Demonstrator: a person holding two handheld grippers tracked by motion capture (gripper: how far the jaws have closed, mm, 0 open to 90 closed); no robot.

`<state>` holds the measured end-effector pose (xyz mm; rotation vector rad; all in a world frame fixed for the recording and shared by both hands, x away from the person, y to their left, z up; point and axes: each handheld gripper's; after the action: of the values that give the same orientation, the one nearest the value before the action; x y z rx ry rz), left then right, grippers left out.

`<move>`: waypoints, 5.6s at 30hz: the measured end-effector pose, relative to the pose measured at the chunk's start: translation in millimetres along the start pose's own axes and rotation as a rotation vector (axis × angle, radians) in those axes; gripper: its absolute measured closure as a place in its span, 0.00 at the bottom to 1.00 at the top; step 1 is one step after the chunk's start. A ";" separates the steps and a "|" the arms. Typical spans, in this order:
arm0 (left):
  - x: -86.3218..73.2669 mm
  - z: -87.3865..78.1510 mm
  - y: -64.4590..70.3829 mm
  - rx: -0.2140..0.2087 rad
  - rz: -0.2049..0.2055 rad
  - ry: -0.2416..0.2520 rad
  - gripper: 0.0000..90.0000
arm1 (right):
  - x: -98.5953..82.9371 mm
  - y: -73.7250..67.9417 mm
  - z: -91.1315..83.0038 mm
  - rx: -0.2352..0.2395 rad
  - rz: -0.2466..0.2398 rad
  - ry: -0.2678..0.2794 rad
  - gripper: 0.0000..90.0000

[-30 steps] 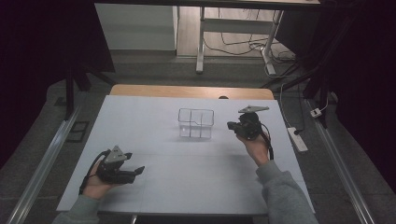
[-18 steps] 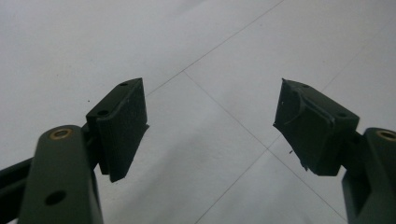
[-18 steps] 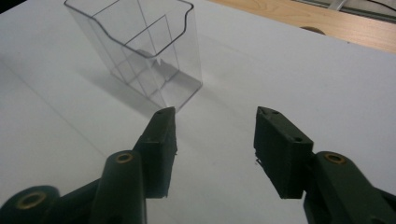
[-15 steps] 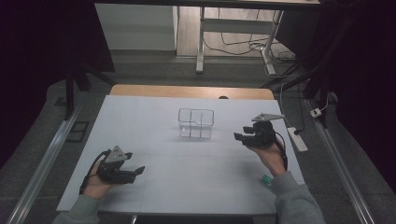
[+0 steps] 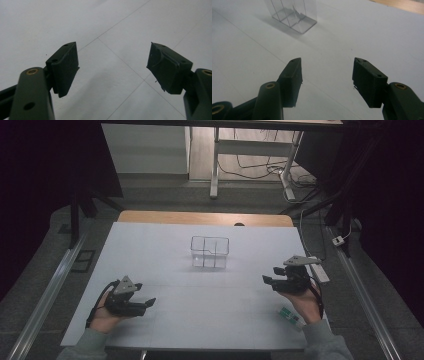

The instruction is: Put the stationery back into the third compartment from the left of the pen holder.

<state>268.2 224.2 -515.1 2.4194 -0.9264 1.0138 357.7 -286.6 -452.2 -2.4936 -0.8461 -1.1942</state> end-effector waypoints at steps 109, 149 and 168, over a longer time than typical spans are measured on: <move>0.3 0.9 3.3 0.022 0.016 0.014 0.28 | -60.2 5.8 -34.1 0.049 -0.179 -0.446 0.73; 17.8 7.6 15.1 0.025 0.055 0.030 0.27 | 2.5 -38.9 20.8 0.209 -0.152 -0.252 0.73; 29.6 17.5 22.3 -0.010 0.105 0.025 0.25 | 24.2 -63.7 46.9 0.256 -0.192 -0.242 0.73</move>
<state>277.2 185.9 -503.7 2.3661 -1.0567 1.0698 361.0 -205.0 -464.6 -2.4158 -1.2400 -0.7830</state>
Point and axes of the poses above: each handheld gripper's, and its own axes: z roughly forward along the jaws, x roughly out of its top, y roughly to its right, and after that the axes turned 5 degrees about -x, right-handed
